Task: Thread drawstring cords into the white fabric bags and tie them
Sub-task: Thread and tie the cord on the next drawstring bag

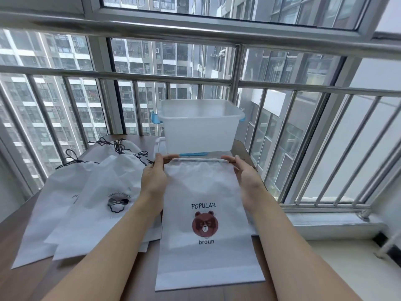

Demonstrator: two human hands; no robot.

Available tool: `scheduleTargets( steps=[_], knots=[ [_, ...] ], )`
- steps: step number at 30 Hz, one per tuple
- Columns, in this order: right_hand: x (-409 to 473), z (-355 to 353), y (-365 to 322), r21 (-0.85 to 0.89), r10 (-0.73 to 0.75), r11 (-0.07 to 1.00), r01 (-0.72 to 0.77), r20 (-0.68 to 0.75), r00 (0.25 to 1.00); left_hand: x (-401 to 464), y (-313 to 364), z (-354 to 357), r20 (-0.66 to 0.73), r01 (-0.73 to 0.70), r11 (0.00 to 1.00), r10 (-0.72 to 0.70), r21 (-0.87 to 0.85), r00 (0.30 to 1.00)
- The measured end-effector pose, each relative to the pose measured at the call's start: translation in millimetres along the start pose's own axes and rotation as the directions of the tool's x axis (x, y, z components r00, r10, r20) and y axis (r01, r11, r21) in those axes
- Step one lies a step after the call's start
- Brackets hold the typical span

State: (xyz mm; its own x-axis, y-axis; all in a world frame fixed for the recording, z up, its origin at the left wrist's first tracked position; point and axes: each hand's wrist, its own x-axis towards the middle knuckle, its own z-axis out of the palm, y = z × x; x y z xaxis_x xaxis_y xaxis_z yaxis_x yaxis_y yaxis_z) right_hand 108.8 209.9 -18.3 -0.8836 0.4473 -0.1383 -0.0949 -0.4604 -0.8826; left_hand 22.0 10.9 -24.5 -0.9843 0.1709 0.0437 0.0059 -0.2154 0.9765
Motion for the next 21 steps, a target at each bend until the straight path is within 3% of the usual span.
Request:
scheduleTargets(
  steps=[3, 8, 13, 17, 19, 21],
  knots=[
    [2.5, -0.8, 0.5, 0.129, 0.010, 0.992, -0.006, -0.027, 1.000, 3.3, 3.0, -2.0, -0.003, 0.042, 0.988, -0.043, -0.149, 0.999],
    [3.4, -1.8, 1.1, 0.234, -0.004, 0.972, 0.012, -0.037, 0.999, 0.7, 12.5, -3.4, 0.073, 0.140, 0.887, -0.120, -0.440, 0.990],
    [0.9, -1.9, -2.6, 0.303, -0.022, 0.952, 0.034, -0.042, 0.999, 2.0, 17.5, -8.9, 0.030, 0.103, 0.854, -0.102, -0.509, 0.994],
    [3.0, -5.0, -5.6, 0.500, 0.017, 0.865, 0.032, -0.094, 0.995, 5.1, 23.9, -14.0, 0.006, 0.071, 0.798, -0.084, -0.599, 0.996],
    [5.9, -13.5, -8.9, 0.557, 0.027, 0.828, 0.063, -0.151, 0.988, 6.5, 28.0, -20.5, -0.020, 0.029, 0.835, -0.048, -0.549, 0.999],
    [7.1, -23.5, -16.2, 0.487, -0.005, 0.863, 0.138, -0.266, 0.964, 8.8, 33.0, -31.4, -0.079, -0.052, 0.886, 0.017, -0.460, 0.997]
  ],
)
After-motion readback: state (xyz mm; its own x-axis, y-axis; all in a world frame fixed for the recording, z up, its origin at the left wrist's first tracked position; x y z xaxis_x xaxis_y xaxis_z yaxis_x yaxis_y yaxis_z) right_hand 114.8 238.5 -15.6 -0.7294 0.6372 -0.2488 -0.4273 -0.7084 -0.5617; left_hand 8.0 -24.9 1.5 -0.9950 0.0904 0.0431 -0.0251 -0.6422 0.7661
